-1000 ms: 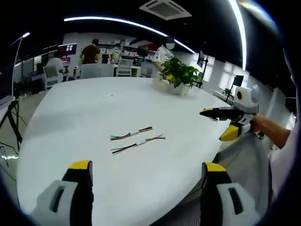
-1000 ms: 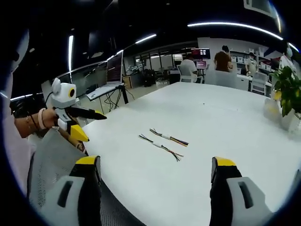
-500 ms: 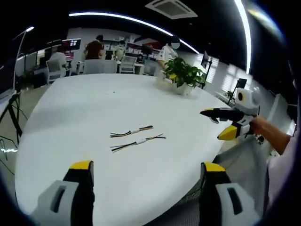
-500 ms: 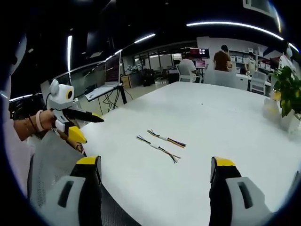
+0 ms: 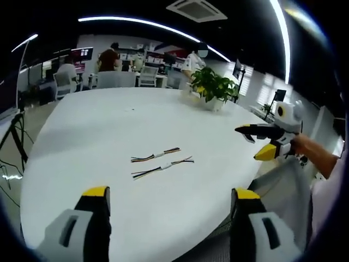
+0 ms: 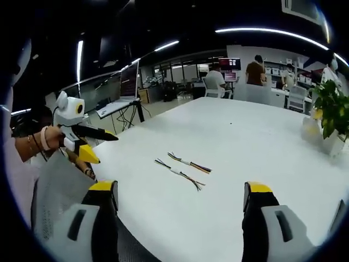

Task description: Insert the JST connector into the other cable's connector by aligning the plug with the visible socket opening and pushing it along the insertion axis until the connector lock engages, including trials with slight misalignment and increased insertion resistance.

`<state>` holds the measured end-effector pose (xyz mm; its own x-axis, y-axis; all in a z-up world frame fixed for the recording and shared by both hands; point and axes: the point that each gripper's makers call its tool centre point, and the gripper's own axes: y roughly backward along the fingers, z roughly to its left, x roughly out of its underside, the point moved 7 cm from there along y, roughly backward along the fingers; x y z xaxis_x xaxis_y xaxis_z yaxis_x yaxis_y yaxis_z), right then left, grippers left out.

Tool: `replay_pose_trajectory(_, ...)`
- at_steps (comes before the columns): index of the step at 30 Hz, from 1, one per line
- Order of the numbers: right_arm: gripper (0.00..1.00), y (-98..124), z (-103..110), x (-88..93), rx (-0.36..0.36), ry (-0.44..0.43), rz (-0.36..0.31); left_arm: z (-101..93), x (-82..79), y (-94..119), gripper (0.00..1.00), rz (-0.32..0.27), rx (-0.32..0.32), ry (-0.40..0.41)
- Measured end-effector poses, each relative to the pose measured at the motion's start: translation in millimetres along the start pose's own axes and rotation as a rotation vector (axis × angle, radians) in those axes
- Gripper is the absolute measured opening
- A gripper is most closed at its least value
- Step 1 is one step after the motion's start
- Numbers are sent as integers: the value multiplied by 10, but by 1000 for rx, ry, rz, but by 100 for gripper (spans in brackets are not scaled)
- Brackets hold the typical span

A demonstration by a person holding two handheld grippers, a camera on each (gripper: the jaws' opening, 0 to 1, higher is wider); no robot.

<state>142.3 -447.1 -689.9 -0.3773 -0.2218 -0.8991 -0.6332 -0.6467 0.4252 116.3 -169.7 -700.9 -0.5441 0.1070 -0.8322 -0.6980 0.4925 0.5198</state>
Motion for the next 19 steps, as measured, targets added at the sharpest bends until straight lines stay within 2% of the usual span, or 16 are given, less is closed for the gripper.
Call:
replay_pose_trajectory(3, 91, 12, -15, -5, 12, -12, -10, 13, 23, 3, 85, 25, -15, -7)
replay_pose_trajectory(8, 90, 9, -20, -9, 11, -9, -12, -9, 21, -2, 85, 17, -3, 9)
replay_pose_trajectory(15, 87, -7, -44, -33, 31, -2, -26, -9, 54, -27, 85, 43, -4, -4)
replay_pose_trajectory(19, 89, 6, -33, -75, 13, -2, -38, 11, 87, -38, 87, 60, -15, -14)
